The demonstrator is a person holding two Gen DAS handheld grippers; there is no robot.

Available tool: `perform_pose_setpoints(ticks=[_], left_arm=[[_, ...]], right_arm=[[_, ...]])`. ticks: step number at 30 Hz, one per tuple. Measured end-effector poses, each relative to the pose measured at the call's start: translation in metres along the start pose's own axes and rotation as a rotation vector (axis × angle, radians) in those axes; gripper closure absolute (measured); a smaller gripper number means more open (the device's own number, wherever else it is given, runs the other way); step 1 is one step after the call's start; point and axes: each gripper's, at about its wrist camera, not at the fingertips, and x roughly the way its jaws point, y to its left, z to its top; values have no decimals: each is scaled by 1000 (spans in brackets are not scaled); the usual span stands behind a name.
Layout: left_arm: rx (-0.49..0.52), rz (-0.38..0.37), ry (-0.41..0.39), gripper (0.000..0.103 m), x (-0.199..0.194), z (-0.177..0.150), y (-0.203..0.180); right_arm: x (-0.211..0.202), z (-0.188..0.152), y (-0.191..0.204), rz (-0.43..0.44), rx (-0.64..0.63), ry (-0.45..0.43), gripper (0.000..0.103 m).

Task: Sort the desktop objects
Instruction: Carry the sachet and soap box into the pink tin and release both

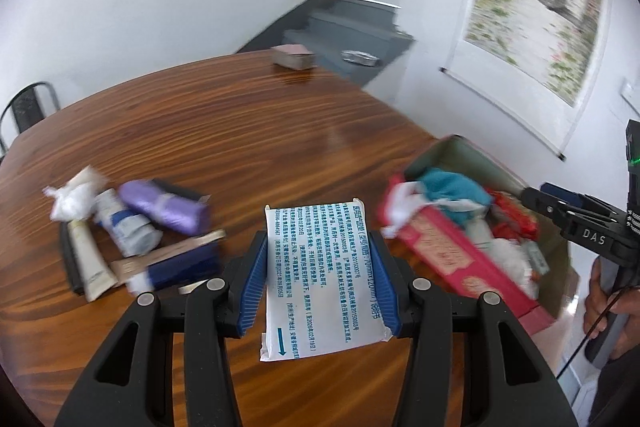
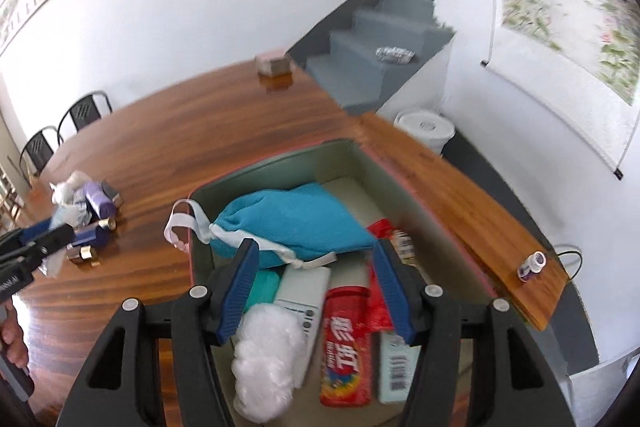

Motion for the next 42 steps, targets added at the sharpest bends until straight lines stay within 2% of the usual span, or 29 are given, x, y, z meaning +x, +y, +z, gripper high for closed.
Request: perform_pose_setpoints(ticks=[3, 11, 18, 21, 26, 35, 42], left_arm=[[34, -69, 11, 51, 6, 8, -29], [138, -162, 10, 51, 23, 26, -93], [189, -243, 72, 51, 52, 28, -131], [199, -268, 114, 43, 63, 27, -140], [182, -256, 104, 40, 64, 27, -138], [123, -206, 77, 40, 54, 30, -108], [72, -147, 80, 40, 51, 25, -78]], right_arm=[[-9, -2, -13, -8, 31, -42, 39], [-14, -15, -44, -9, 101, -71, 39], [-21, -23, -66, -11, 142, -87, 39], [-19, -25, -71, -10, 150, -83, 38], [-17, -26, -72, 5, 159, -80, 36], [-17, -26, -58, 39, 139, -88, 36], [-21, -22, -36, 62, 96, -111, 29]])
